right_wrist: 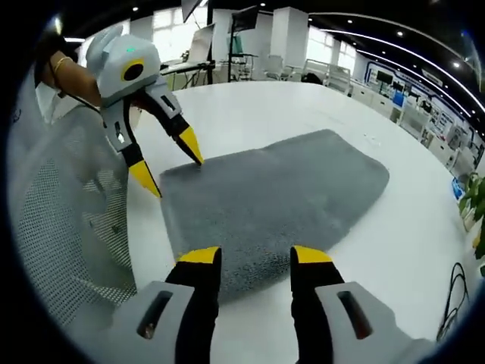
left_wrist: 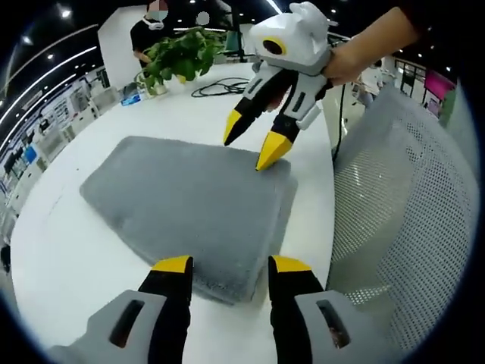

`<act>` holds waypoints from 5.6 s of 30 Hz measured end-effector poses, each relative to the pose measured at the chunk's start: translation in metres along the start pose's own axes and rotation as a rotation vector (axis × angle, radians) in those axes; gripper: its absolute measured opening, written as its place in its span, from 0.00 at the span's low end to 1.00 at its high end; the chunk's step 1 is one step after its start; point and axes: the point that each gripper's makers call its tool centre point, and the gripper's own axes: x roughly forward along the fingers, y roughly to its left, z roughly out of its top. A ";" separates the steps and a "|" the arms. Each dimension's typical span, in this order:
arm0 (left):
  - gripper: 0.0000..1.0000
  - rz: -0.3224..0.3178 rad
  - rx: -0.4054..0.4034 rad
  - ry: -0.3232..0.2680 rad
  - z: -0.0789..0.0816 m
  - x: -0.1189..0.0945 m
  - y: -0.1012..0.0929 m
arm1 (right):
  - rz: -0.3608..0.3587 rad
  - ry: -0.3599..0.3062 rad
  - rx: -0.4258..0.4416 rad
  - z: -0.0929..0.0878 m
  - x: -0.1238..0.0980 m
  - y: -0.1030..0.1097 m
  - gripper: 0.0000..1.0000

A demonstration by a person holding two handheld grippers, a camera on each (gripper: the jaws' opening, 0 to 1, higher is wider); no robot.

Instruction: Fold the towel on the table until its edges align and the towel forms a compact rectangular stack.

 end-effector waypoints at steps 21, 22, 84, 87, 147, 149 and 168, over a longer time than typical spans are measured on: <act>0.29 -0.027 0.118 0.081 -0.012 0.014 -0.001 | 0.128 0.085 -0.168 -0.027 0.012 0.038 0.29; 0.29 -0.030 0.117 0.083 -0.012 0.014 -0.001 | 0.126 0.086 -0.177 -0.027 0.012 0.037 0.28; 0.12 -0.271 0.020 0.133 -0.026 -0.010 -0.063 | 0.231 0.173 0.194 -0.041 -0.010 0.090 0.07; 0.12 -0.297 0.003 0.142 -0.031 -0.014 -0.073 | 0.247 0.186 0.188 -0.042 -0.013 0.100 0.07; 0.11 -0.066 -0.195 -0.217 0.069 -0.157 -0.018 | 0.133 -0.227 0.279 0.110 -0.118 0.105 0.06; 0.11 -0.048 -0.207 -0.226 0.072 -0.155 -0.013 | 0.137 -0.234 0.289 0.111 -0.117 0.099 0.06; 0.12 -0.038 -0.318 -0.219 0.070 -0.098 0.055 | 0.136 -0.248 0.391 0.111 -0.074 0.019 0.06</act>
